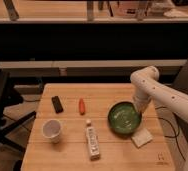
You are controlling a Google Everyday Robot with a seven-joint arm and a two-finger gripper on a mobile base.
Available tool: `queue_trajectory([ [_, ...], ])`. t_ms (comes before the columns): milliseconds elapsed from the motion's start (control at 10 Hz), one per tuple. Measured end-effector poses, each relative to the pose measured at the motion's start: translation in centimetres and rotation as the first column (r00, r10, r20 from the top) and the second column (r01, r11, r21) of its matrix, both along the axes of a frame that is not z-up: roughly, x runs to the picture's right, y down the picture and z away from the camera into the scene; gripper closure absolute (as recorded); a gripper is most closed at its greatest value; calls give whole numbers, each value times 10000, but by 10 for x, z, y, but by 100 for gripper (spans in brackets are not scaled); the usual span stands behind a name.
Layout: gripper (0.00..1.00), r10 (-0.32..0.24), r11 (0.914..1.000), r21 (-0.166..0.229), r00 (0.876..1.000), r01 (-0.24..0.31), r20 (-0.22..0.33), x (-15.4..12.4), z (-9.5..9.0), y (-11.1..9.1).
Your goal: Drag the ceramic bowl in a circle
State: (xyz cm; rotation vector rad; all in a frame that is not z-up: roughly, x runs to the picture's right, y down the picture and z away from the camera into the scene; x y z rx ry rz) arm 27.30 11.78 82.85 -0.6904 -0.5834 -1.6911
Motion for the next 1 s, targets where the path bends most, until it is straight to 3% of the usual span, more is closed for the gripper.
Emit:
queue_trajectory([
  [200,100,-109,9999,-129,9999,110,85,-23,8,-7],
  [400,100,-275,9994,-185,9996,277,96,-21,4,-2],
  [500,100,-648,9977,-186,9973,655,344,-29,-2,5],
  [700,100,-932,9955,-122,9940,940,573,-49,4,-3],
  [1000,100,-1316,9909,-181,9888,1331,705,-54,2,0],
])
